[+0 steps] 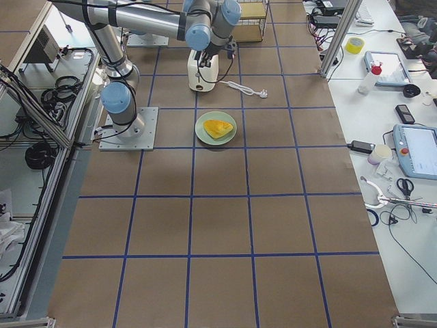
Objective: Press toaster with right arm
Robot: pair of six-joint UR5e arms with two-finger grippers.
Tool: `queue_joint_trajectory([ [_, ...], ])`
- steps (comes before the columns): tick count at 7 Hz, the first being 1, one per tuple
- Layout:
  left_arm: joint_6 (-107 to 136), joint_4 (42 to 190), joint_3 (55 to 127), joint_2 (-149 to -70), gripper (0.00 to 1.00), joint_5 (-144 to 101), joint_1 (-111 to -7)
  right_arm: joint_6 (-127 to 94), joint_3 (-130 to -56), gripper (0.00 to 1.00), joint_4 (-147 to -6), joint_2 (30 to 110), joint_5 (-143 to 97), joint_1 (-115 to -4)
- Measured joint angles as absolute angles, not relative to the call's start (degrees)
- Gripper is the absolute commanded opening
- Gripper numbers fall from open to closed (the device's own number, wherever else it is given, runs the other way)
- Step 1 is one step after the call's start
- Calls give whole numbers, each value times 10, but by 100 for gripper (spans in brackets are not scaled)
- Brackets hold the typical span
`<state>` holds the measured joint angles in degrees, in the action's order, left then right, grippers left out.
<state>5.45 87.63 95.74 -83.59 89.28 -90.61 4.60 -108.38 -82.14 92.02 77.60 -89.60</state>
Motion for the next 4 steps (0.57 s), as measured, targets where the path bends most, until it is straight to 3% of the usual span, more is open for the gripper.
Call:
queue_joint_trajectory([
  [4,54,876,957,-836,100,893,-906,52,-1141,0,-876,912,744,-896],
])
